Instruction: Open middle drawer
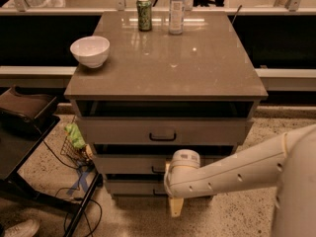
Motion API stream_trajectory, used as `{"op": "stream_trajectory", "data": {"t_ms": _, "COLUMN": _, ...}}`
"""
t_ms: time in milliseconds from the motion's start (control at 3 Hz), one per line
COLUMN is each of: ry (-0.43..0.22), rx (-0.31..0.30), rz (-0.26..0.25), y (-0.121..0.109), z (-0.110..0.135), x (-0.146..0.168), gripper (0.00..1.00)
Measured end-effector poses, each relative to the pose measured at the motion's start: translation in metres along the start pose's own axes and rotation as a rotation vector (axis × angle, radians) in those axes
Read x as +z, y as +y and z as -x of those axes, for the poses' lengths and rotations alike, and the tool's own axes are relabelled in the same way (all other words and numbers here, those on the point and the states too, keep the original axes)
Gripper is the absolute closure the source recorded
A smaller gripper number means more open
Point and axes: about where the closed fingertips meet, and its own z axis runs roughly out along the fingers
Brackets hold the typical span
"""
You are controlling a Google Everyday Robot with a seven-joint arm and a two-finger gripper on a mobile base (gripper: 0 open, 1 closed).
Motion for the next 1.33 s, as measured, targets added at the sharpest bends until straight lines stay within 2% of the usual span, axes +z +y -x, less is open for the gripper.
{"op": "stream_trajectory", "data": {"t_ms": 333, "ry": -0.026, "rx": 0.004, "rz": 0.06, "y": 0.004, "z": 0.007, "x": 0.038, "gripper": 0.0}}
{"op": "stream_trajectory", "data": {"t_ms": 1000, "ry": -0.063, "rx": 0.017, "rz": 0.114, "y": 0.006, "z": 0.013, "x": 0.078, "gripper": 0.0}}
{"op": "stream_trajectory", "data": {"t_ms": 1333, "ry": -0.078, "rx": 0.004, "rz": 0.126, "y": 0.005, "z": 0.02, "x": 0.089, "gripper": 0.13}}
